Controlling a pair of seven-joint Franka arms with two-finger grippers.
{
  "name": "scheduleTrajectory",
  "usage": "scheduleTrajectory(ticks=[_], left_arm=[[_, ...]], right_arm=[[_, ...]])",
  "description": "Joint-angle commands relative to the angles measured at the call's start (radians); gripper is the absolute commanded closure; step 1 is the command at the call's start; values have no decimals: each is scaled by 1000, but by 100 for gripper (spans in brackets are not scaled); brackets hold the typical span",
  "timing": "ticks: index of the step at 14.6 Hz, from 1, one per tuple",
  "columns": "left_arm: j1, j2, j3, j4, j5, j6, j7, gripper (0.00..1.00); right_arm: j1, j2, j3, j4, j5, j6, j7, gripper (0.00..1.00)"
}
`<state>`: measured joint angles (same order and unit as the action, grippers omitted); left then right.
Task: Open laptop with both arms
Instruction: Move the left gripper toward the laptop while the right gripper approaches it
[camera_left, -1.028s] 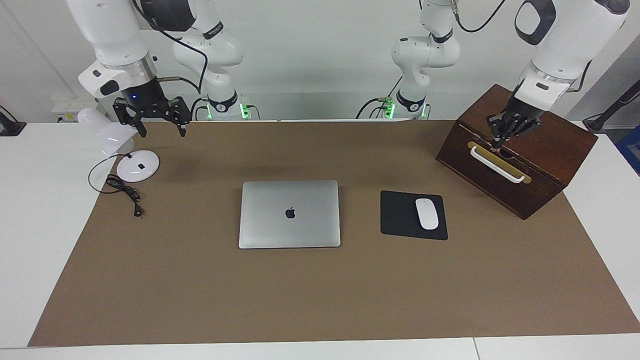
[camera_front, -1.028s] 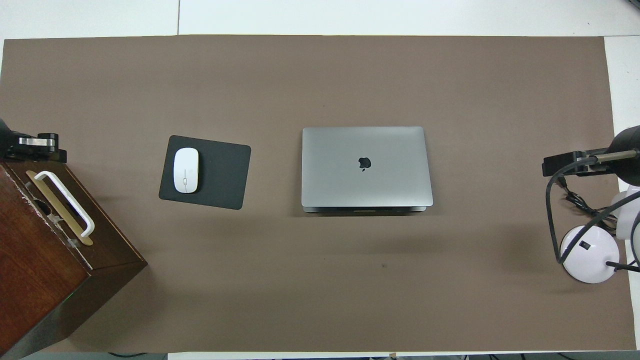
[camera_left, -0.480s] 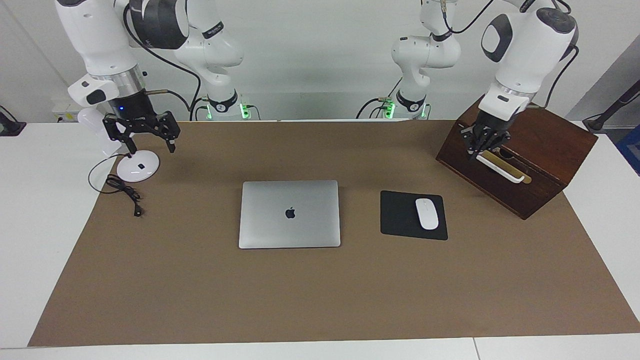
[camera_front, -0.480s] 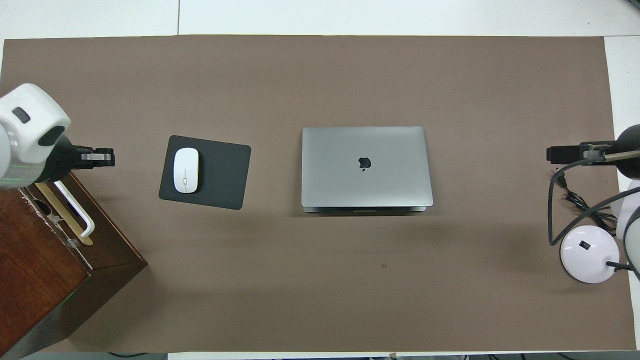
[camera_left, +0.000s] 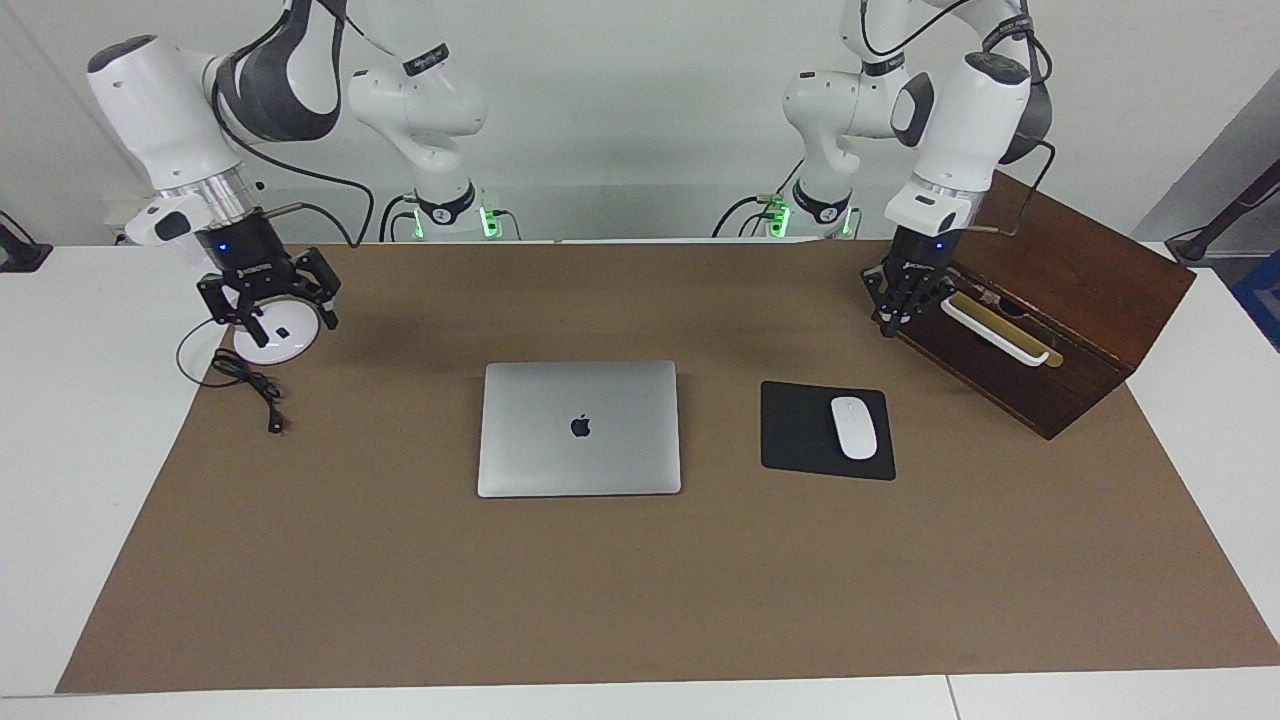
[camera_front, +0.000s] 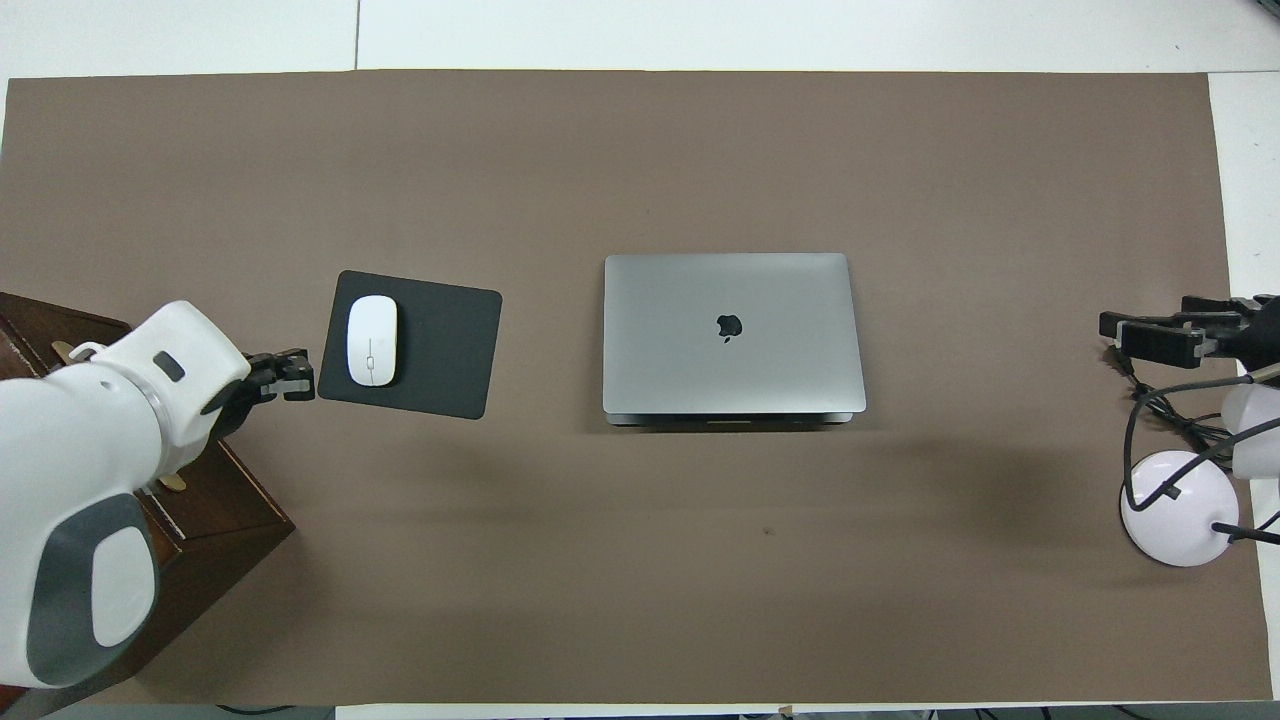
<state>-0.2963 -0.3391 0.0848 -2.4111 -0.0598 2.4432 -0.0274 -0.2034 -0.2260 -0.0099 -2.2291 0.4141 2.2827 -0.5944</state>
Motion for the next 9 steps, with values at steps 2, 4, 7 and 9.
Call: scheduleTrajectory(ticks=[2,4,7,9], left_arm=[[-92,-101,10,-166,-8,146,-66,100],[-147,-100,6,-207,-8,224,-124,100],[-182,-95,-19,-282,-9,354,-163,100],[-185,-81,-48,-322,-9,439,-172,100]], right_arm=[[-13,-32,11,-108,249,101,-219,0],[2,-27,11,-167,482,159,-376,0],[63,-24,13,-219,708,218,-484,0],[117,-27,13,-241,842,256,-484,0]])
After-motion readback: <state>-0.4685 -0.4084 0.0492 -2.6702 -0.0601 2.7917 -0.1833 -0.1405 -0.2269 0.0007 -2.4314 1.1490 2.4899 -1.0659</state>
